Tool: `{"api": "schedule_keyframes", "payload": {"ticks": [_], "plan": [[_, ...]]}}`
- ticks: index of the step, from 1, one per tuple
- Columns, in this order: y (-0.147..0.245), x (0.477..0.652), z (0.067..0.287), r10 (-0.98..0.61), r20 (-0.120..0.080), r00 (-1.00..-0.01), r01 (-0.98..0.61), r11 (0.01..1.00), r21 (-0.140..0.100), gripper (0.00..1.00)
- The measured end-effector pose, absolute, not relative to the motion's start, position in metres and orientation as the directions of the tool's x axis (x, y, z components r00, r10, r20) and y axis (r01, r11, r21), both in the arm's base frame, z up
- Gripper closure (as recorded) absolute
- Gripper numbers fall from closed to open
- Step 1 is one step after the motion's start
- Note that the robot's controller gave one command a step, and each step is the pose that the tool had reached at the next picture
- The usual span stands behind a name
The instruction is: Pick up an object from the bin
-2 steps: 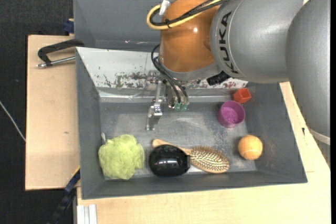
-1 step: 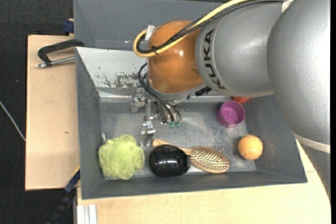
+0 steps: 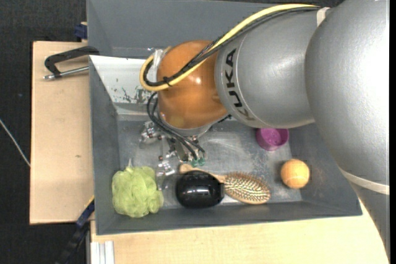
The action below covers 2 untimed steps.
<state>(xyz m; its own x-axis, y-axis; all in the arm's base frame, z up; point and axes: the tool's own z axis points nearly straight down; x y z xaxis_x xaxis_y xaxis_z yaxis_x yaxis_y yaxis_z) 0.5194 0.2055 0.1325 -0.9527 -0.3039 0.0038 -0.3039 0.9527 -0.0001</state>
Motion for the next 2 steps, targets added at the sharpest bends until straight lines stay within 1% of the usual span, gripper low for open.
{"api": "schedule_keyframes", "payload": {"ticks": [1, 2], "plan": [[0.218, 0.507, 0.137, -0.502, -0.004, -0.865, -0.502, 0.865, -0.001, 0.0], [0.229, 0.498, 0.071, -0.624, -0.002, -0.782, -0.624, 0.782, -0.004, 0.0]]}}
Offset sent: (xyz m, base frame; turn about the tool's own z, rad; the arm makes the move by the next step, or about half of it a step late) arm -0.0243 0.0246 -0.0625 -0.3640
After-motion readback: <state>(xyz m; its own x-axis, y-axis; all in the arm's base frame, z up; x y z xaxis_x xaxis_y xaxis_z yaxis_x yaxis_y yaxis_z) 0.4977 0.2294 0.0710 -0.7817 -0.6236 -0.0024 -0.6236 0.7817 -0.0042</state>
